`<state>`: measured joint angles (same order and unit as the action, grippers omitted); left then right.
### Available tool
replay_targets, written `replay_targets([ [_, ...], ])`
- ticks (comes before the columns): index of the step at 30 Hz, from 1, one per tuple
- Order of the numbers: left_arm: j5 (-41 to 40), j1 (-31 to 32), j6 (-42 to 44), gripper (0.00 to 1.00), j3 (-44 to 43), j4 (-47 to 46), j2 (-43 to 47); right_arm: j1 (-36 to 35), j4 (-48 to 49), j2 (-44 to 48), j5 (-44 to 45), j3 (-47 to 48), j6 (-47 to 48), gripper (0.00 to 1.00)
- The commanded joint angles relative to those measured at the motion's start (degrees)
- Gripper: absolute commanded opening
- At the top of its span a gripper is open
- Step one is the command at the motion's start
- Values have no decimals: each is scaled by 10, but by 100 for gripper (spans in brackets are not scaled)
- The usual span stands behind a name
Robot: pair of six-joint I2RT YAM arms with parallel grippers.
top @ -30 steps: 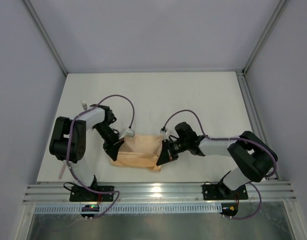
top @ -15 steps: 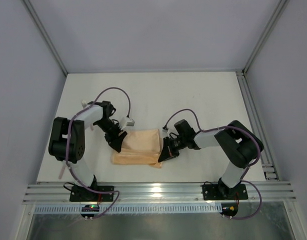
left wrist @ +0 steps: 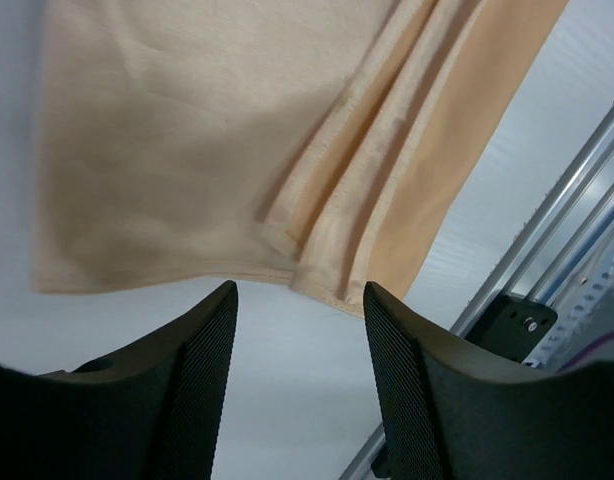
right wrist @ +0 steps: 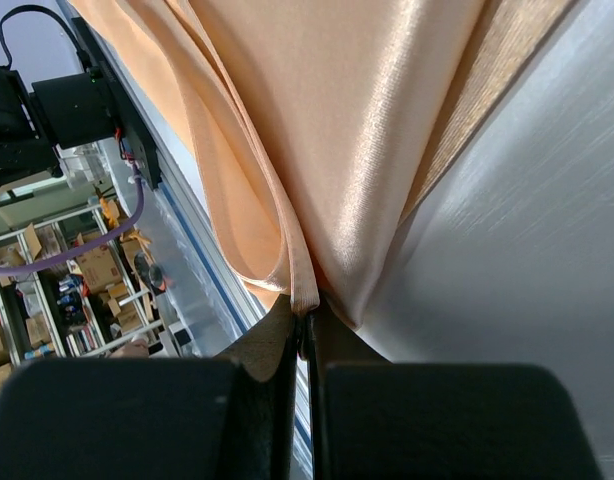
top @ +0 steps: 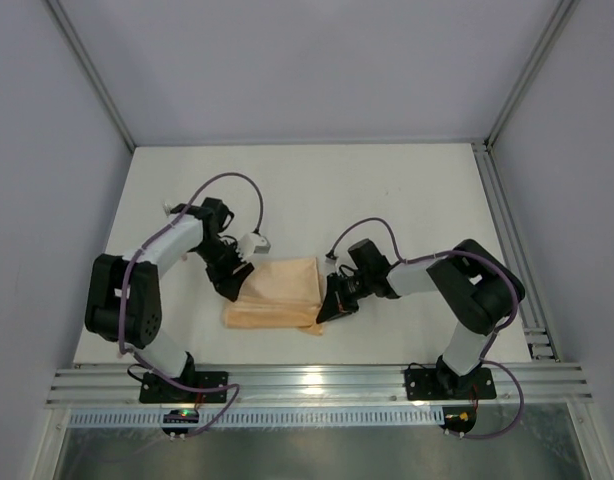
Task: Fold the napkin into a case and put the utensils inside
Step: Fold the lower triangle-folded napkin at the center of the board.
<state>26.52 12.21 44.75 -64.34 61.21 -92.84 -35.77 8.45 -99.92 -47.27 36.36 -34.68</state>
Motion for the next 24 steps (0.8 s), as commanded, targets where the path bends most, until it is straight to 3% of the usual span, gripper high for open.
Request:
replay_targets([
  [1,-56,19,-7,57,52,-9,7,3,2,-6,6,22,1,3],
  [9,-31,33,-19,51,64,-7,9,3,-12,-6,12,27,10,3],
  [13,-22,35,-16,44,71,-5,22,3,-12,-9,12,28,12,3],
  [21,-31,45,-19,43,91,-18,12,3,-12,-14,14,29,12,3],
  [24,-30,48,-16,36,94,-18,18,3,-12,-14,15,29,12,3],
])
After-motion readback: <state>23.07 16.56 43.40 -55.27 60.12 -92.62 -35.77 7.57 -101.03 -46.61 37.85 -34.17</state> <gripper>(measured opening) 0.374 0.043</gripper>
